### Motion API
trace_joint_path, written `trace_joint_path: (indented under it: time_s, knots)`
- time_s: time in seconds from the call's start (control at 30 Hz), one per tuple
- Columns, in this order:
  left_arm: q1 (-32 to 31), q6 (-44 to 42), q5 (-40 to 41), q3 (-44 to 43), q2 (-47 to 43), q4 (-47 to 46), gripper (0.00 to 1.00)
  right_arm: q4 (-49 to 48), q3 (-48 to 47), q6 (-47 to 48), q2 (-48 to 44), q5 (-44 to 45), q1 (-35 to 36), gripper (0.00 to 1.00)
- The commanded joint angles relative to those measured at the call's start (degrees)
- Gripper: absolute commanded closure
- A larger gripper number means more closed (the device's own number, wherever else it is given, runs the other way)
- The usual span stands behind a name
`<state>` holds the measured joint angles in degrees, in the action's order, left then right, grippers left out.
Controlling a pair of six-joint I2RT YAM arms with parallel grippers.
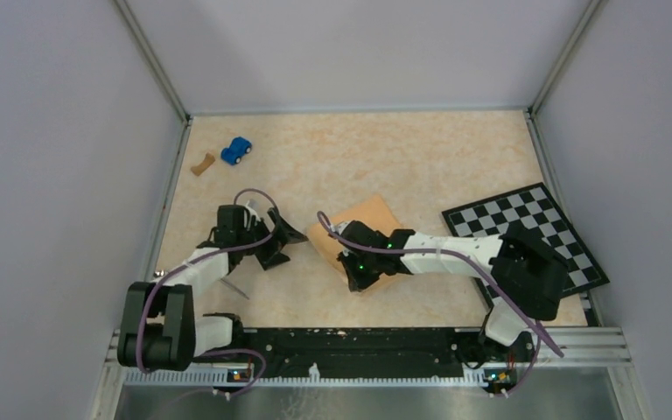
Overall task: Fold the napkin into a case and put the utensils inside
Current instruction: Pick up the lower triangle-folded napkin from the center of the board.
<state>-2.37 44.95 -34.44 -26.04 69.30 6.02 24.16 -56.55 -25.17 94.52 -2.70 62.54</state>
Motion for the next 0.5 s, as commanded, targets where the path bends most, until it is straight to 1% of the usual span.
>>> trace_joint_path:
  time_s: [0.0, 0.07, 0.17, 0.27, 0.33, 0.47]
  knots:
    - [-6.6, 12.2, -0.1, 1.8, 3.5, -17.1, 0.01, -9.4, 3.4, -1.8, -5.1, -9.1, -2.7, 1.0]
    - [-8.9, 15.4, 2.1, 2.4, 5.9, -21.3, 0.02, -10.6, 4.7, -2.1, -6.3, -9.9, -3.3, 1.0]
    - [-9.7, 19.0, 2.8, 2.9, 9.9, -26.5, 0.06, -11.4, 5.7, -2.4, -8.5, -10.4, -4.2, 1.0]
    - [-10.3, 20.9, 3.5, 2.3, 14.1, -28.8, 0.08, -11.8, 6.7, -2.7, -10.8, -10.6, -4.9, 1.0]
    - [-10.5, 20.6, 4.9, 1.6, 16.1, -29.0, 0.09, -11.9, 7.2, -2.8, -11.8, -10.6, -5.3, 1.0]
    - [-10.7, 19.9, 6.9, 0.1, 19.7, -30.1, 0.16, -12.4, 8.0, -2.8, -13.5, -11.0, -6.1, 1.0]
